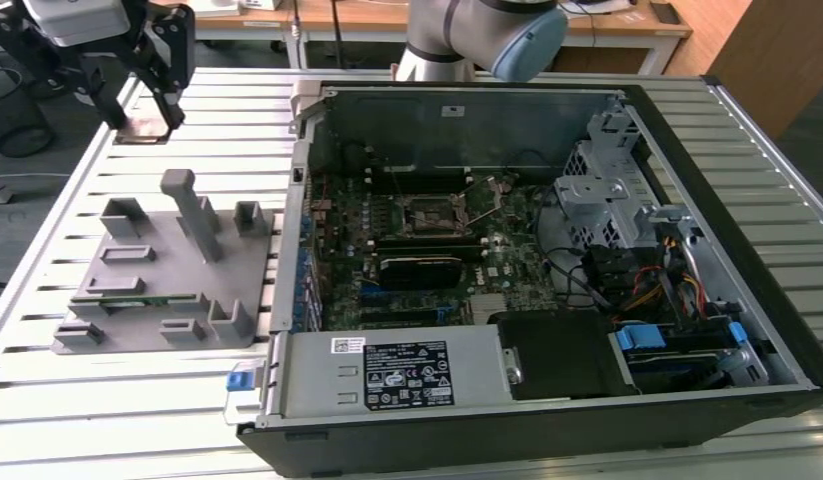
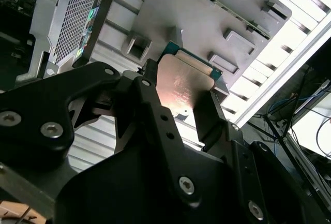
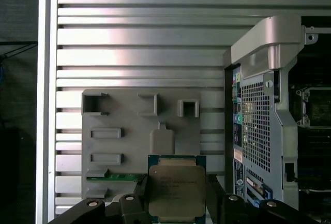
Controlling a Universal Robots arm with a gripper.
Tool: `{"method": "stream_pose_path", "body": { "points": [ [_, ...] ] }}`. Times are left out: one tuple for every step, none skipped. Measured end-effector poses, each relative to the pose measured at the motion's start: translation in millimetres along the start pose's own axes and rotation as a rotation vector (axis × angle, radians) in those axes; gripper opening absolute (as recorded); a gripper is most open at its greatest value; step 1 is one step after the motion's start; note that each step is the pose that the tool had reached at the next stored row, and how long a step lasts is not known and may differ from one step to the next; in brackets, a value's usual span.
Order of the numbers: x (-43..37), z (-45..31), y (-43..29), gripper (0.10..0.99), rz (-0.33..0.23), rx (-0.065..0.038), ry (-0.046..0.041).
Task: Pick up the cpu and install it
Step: 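Pick up the cpu and move it towards the insertion slot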
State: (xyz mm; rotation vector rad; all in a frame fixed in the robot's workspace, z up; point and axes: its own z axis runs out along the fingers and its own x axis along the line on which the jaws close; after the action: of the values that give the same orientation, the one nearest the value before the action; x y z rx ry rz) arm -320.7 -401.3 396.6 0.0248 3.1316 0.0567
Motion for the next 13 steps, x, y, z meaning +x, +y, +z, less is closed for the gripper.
{"method": "stream_pose_path", "body": {
  "points": [
    [-1.3,0.1,0.3,0.525,0.0,0.0,0.0],
    [-2.5,0.1,0.4,0.525,0.0,0.0,0.0],
    [-3.8,0.1,0.5,0.525,0.0,0.0,0.0],
    [-5.0,0.1,0.6,0.525,0.0,0.0,0.0],
    [-6.1,0.1,0.6,0.525,0.0,0.0,0.0],
    [-7.2,0.1,0.6,0.525,0.0,0.0,0.0],
    [-8.3,0.1,0.7,0.525,0.0,0.0,0.0],
    [-9.5,0.1,0.7,0.525,0.0,0.0,0.0],
    [-10.5,0.2,0.7,0.525,0.0,0.0,0.0],
    [-11.4,0.2,0.7,0.525,0.0,0.0,0.0],
    [-12.5,0.2,0.7,0.525,0.0,0.0,0.0],
    [-13.5,0.2,0.7,0.525,0.0,0.0,0.0],
    [-14.4,0.2,0.7,0.525,0.0,0.0,0.0]
  ]
}}
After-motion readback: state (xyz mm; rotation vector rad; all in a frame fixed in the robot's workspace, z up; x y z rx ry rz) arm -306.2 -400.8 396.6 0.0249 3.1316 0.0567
